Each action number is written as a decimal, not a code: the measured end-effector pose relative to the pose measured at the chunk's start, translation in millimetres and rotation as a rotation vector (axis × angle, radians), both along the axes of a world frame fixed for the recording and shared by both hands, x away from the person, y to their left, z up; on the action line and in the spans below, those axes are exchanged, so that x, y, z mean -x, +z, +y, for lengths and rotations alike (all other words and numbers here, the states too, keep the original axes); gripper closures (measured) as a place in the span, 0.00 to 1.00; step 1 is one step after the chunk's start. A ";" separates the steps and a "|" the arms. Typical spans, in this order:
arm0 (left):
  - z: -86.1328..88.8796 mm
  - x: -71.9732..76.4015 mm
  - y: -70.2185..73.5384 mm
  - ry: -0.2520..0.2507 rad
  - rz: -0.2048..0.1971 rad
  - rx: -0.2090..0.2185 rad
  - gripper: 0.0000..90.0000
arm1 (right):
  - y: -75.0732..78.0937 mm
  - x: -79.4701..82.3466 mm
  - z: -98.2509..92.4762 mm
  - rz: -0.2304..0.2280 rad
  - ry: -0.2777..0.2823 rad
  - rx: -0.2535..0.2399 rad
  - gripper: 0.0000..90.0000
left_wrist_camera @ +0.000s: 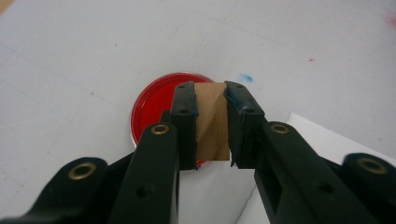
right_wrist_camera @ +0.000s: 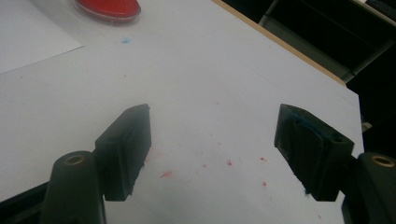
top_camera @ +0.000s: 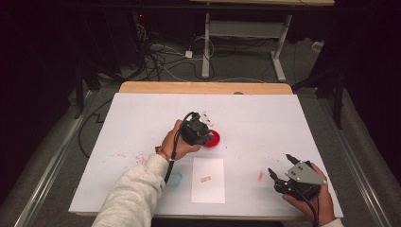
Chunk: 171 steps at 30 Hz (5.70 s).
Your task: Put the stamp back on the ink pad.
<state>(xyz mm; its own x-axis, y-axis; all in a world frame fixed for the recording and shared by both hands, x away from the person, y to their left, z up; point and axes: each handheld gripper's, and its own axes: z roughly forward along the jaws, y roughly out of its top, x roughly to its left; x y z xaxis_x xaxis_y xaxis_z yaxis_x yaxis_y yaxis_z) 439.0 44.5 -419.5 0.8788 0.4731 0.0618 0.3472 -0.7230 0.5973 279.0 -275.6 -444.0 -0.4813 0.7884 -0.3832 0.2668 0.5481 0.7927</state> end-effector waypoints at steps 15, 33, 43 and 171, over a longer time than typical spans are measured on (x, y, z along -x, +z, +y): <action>-11.0 -20.0 -22.7 0.039 0.053 -0.040 0.82 | -1.5 -0.5 -0.6 0.012 0.003 0.006 0.31; -11.9 -23.3 -28.3 0.052 0.066 -0.039 0.80 | -2.3 -0.5 0.3 0.016 0.006 0.009 0.31; -8.6 -15.9 -14.2 0.059 -0.010 0.054 0.70 | -1.7 -0.1 0.4 0.014 0.008 0.007 0.31; 172.0 138.4 -51.5 0.231 -0.349 0.059 0.19 | 3.7 8.9 -1.7 -0.047 0.025 -0.023 0.31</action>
